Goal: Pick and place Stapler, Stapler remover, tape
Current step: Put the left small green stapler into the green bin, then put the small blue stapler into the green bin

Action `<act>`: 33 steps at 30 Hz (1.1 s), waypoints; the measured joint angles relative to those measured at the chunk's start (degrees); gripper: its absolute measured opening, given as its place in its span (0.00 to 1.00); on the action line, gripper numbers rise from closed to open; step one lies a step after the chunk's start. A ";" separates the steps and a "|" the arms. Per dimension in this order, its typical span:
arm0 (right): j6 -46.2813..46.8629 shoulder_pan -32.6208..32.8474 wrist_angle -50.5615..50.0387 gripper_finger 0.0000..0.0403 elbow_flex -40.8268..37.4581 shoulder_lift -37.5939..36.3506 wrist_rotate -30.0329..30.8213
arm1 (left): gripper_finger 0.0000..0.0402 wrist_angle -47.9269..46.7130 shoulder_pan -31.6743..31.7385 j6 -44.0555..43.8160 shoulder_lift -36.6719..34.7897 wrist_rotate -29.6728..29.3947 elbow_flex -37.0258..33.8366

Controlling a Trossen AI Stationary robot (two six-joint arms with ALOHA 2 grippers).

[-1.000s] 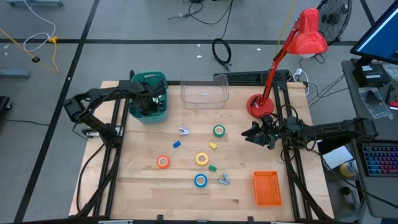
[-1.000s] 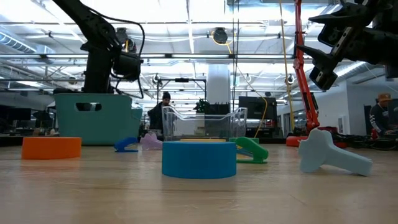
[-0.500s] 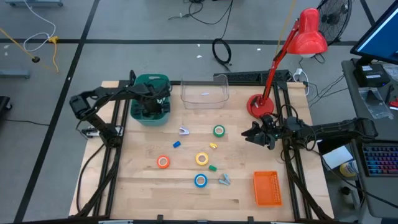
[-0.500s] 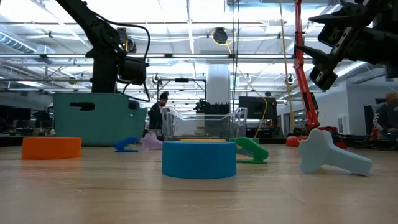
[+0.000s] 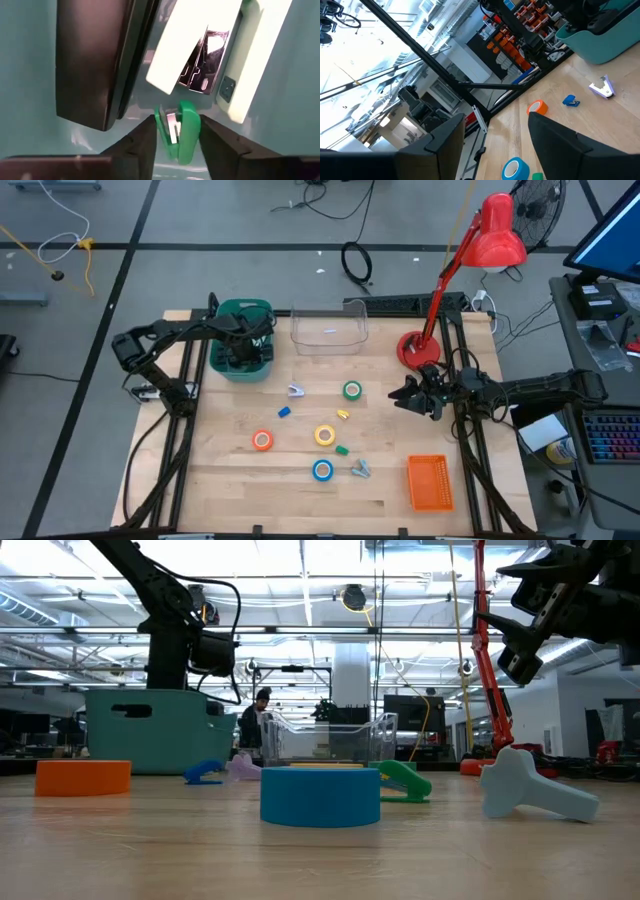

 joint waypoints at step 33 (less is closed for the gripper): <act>1.29 -0.01 -0.02 0.53 0.00 0.00 -0.04 | 0.64 -0.50 -31.20 12.44 -15.82 0.43 17.45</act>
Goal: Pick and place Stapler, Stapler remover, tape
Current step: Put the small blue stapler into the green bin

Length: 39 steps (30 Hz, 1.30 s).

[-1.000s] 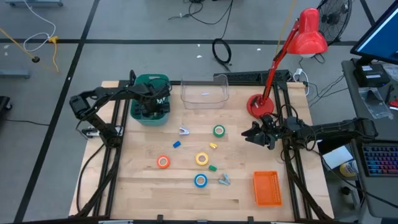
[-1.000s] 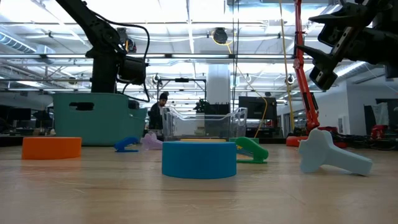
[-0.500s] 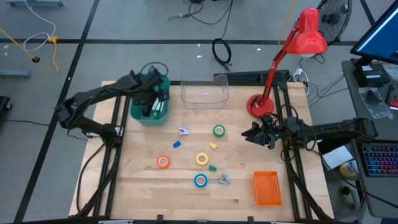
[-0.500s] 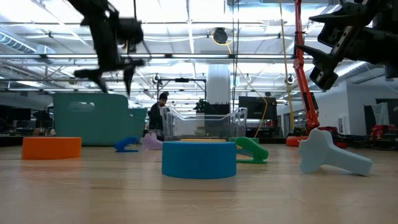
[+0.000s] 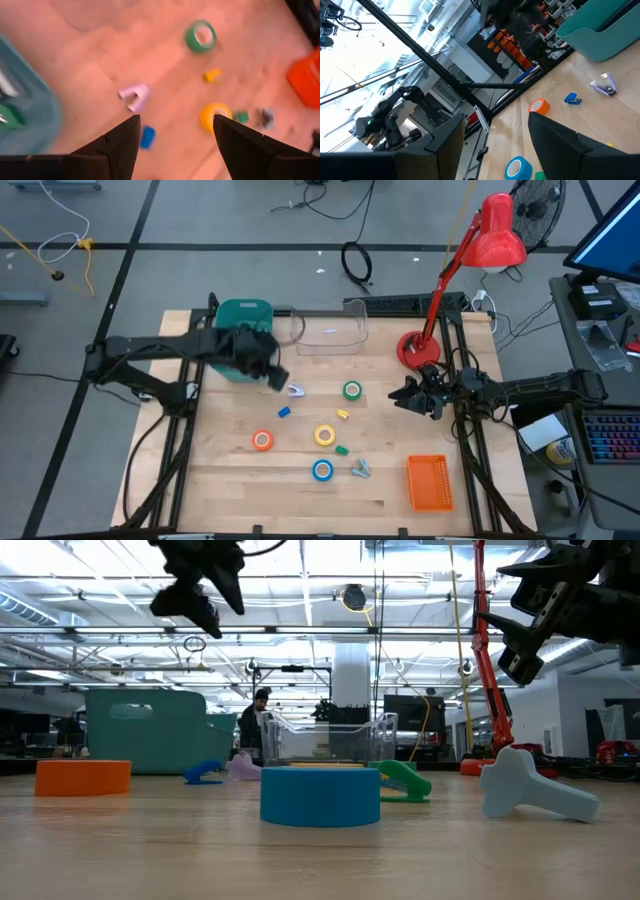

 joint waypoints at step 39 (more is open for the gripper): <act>0.17 0.01 0.02 0.53 -0.01 -0.01 0.00 | 0.64 0.69 -10.22 0.16 24.24 -5.67 -2.19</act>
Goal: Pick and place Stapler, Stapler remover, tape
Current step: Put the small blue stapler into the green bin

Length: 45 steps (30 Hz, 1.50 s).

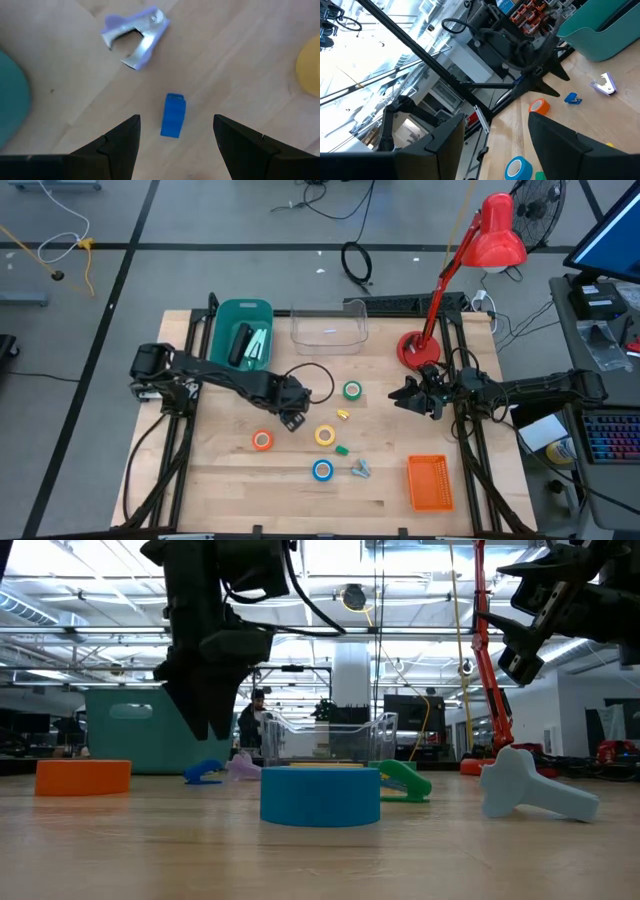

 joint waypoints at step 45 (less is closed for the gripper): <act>0.02 -0.01 -0.01 0.53 0.01 0.01 0.03 | 0.42 12.81 0.30 2.63 1.95 3.34 -9.99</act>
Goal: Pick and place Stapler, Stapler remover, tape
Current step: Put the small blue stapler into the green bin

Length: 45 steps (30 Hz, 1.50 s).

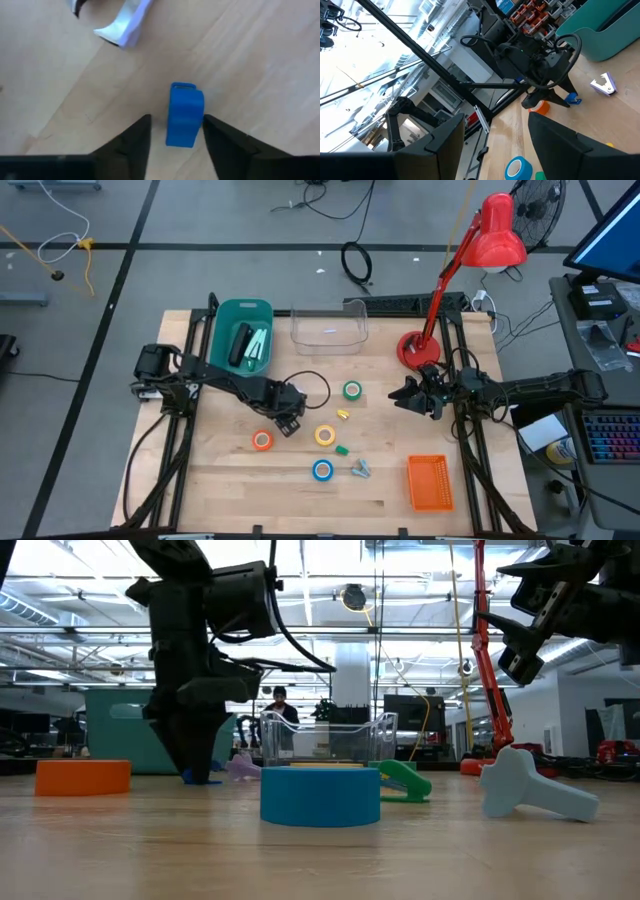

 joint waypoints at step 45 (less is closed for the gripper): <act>0.00 0.01 0.37 0.53 -0.01 -0.01 0.01 | 0.18 8.45 9.05 -6.11 -44.88 -26.62 0.00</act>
